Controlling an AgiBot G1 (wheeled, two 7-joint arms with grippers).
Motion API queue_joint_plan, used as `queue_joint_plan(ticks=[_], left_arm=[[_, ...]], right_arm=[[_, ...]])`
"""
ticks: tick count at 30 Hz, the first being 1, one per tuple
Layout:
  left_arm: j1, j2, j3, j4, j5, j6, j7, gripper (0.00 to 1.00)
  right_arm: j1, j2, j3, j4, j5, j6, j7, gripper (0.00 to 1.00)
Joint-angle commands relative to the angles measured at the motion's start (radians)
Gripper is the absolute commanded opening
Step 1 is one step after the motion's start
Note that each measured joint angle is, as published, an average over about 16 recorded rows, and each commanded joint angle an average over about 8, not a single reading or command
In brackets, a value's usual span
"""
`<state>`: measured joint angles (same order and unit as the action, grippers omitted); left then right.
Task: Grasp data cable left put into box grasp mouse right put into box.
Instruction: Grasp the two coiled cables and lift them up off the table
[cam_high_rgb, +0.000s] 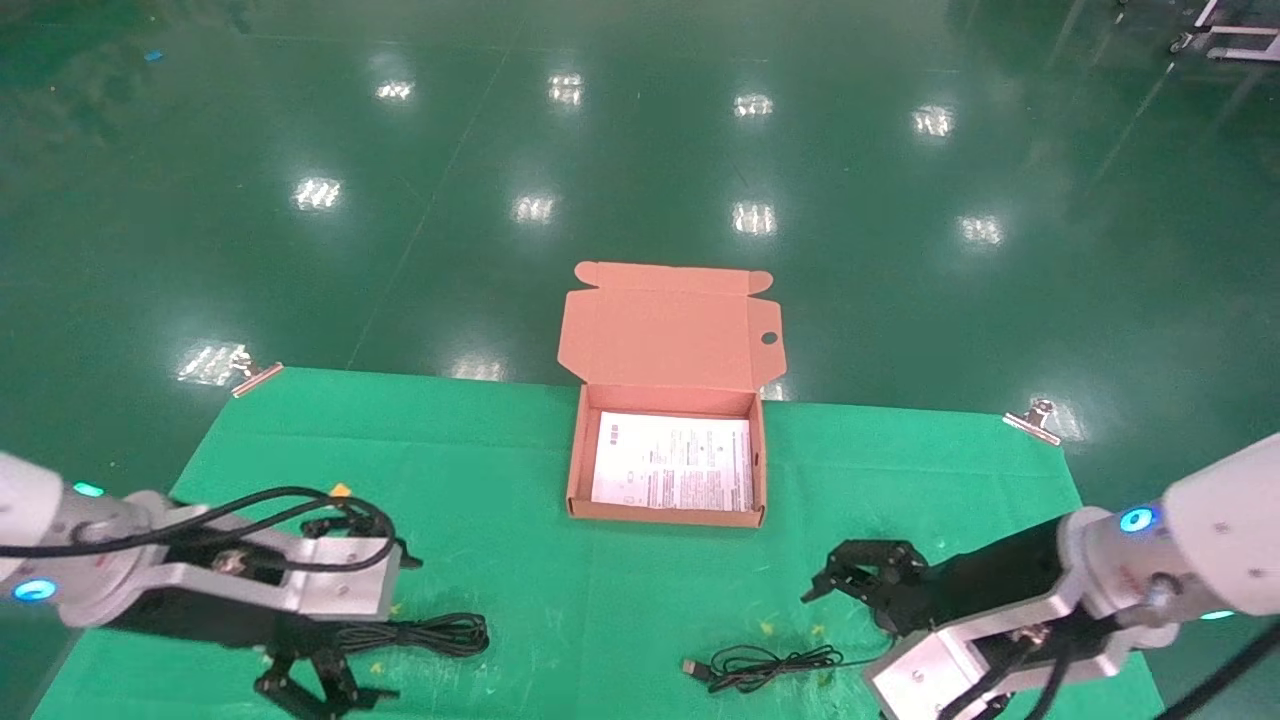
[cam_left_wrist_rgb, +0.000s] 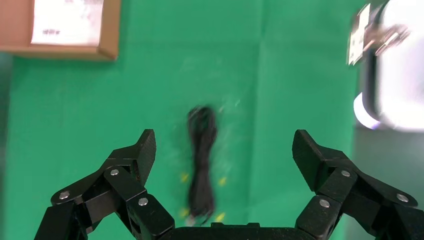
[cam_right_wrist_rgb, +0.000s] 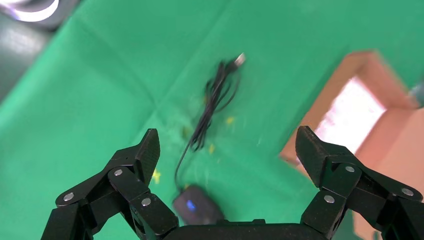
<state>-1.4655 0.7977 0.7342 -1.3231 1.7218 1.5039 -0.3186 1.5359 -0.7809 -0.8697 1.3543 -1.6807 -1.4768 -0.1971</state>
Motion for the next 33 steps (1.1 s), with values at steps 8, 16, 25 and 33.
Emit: queue_joint_plan(ticks=[8,16,25,33], left_arm=[[0.027,0.064,0.070,0.016,0.184,-0.082,-0.018,1.00],[0.051,0.133,0.098,0.150,0.257,-0.163,0.007,1.00],[0.048,0.216,0.104,0.405,0.259,-0.236,0.081,1.00],[0.019,0.272,0.094,0.609,0.239,-0.288,0.174,1.00]], right_arm=[[-0.059,-0.055,-0.057,-0.010,-0.166,0.102,0.063,1.00],[-0.105,-0.093,-0.061,-0.065,-0.199,0.161,0.162,1.00],[-0.128,-0.167,-0.062,-0.231,-0.192,0.218,0.161,1.00],[-0.136,-0.234,-0.064,-0.376,-0.190,0.275,0.099,1.00]])
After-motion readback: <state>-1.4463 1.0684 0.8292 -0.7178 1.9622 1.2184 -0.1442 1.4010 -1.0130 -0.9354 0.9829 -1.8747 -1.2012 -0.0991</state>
